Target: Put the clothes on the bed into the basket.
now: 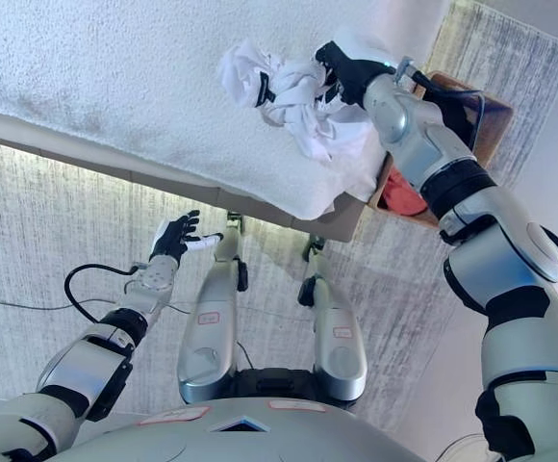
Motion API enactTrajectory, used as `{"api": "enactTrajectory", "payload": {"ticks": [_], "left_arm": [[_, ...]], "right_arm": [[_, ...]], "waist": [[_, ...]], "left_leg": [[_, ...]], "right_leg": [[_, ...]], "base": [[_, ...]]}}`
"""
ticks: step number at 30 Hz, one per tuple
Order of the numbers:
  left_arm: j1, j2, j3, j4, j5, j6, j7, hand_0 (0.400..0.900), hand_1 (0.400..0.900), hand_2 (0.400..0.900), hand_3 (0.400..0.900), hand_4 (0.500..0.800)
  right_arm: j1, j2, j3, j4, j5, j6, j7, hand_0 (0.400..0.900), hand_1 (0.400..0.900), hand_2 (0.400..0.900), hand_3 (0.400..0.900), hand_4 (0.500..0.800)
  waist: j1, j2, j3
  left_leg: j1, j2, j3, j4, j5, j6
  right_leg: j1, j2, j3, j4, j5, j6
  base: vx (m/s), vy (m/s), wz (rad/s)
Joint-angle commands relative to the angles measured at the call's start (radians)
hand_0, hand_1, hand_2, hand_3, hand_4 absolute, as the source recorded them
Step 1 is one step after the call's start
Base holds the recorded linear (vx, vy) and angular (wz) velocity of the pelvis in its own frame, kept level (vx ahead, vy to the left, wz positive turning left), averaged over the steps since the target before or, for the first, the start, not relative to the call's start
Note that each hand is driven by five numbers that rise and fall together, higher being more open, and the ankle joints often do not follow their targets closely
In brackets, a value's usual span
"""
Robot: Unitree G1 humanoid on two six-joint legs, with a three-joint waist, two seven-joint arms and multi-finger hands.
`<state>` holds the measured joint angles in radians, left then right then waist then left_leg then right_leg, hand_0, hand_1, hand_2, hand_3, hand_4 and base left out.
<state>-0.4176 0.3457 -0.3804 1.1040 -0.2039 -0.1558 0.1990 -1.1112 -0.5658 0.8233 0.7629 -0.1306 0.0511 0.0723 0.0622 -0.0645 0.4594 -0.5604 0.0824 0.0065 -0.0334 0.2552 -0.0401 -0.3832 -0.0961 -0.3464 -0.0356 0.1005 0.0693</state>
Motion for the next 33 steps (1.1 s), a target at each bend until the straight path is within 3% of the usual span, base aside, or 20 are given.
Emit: {"api": "enactTrajectory", "payload": {"ticks": [1,8,11,16,21,25,33], "left_arm": [[0.019,0.033,0.012,0.028,-0.016,-0.024,0.003,0.900,0.900,0.900,0.900,0.800],[0.022,0.029,0.010,0.028,-0.019,-0.026,0.009,0.900,0.900,0.900,0.900,0.800],[0.024,0.023,0.009,0.034,-0.019,-0.025,0.019,0.900,0.900,0.900,0.900,0.800],[0.037,0.006,0.009,0.044,-0.014,-0.020,0.045,0.900,0.900,0.900,0.900,0.800],[0.059,-0.009,0.024,0.044,0.006,-0.021,0.074,0.900,0.900,0.900,0.900,0.800],[0.100,-0.032,0.044,0.018,0.034,-0.028,0.090,0.900,0.900,0.900,0.900,0.800],[0.160,-0.057,0.074,-0.013,0.081,-0.023,0.074,0.900,0.900,0.900,0.900,0.800]], "right_arm": [[0.048,0.045,0.067,-0.068,0.017,-0.074,0.048,0.400,0.400,0.400,0.400,0.500],[0.051,0.053,0.038,-0.068,0.016,-0.076,0.017,0.400,0.400,0.400,0.400,0.500],[0.057,0.070,-0.009,-0.057,0.011,-0.076,-0.037,0.400,0.400,0.400,0.400,0.500],[0.100,0.109,-0.151,-0.022,0.000,-0.068,-0.184,0.400,0.400,0.400,0.400,0.500],[0.201,0.107,-0.293,-0.108,-0.016,-0.077,-0.303,0.400,0.400,0.400,0.400,0.500],[0.391,0.080,-0.443,-0.226,-0.032,-0.101,-0.388,0.400,0.400,0.400,0.400,0.500],[0.664,0.072,-0.645,-0.353,-0.051,-0.115,-0.454,0.400,0.400,0.400,0.400,0.500]], "waist": [[0.015,-0.067,0.007],[0.012,-0.066,0.008],[0.009,-0.066,0.007],[0.002,-0.061,0.002],[-0.013,-0.053,-0.017],[-0.034,-0.047,-0.054],[-0.058,-0.037,-0.133]], "left_leg": [[0.048,0.018,-0.035,-0.002,-0.069,-0.057],[0.056,0.020,-0.036,-0.012,-0.066,-0.059],[0.061,0.021,-0.036,-0.016,-0.065,-0.059],[0.078,0.021,-0.031,-0.021,-0.068,-0.055],[0.107,0.020,-0.023,-0.021,-0.079,-0.050],[0.153,0.018,-0.019,-0.023,-0.093,-0.044],[0.266,0.012,-0.006,-0.046,-0.117,-0.038]], "right_leg": [[0.011,-0.052,0.104,0.019,-0.007,0.046],[0.014,-0.048,0.106,0.013,-0.004,0.047],[0.017,-0.048,0.106,0.012,-0.003,0.047],[0.027,-0.046,0.115,0.011,-0.002,0.047],[0.047,-0.046,0.123,0.016,-0.008,0.049],[0.082,-0.051,0.125,0.024,-0.017,0.052],[0.171,-0.065,0.126,0.038,-0.047,0.061]], "base": [[0.00,0.000,0.00],[0.00,0.000,0.00],[0.00,0.000,0.00],[0.00,0.017,-0.05],[0.00,0.007,-0.02],[0.01,0.004,0.00],[0.04,0.011,0.00]]}}
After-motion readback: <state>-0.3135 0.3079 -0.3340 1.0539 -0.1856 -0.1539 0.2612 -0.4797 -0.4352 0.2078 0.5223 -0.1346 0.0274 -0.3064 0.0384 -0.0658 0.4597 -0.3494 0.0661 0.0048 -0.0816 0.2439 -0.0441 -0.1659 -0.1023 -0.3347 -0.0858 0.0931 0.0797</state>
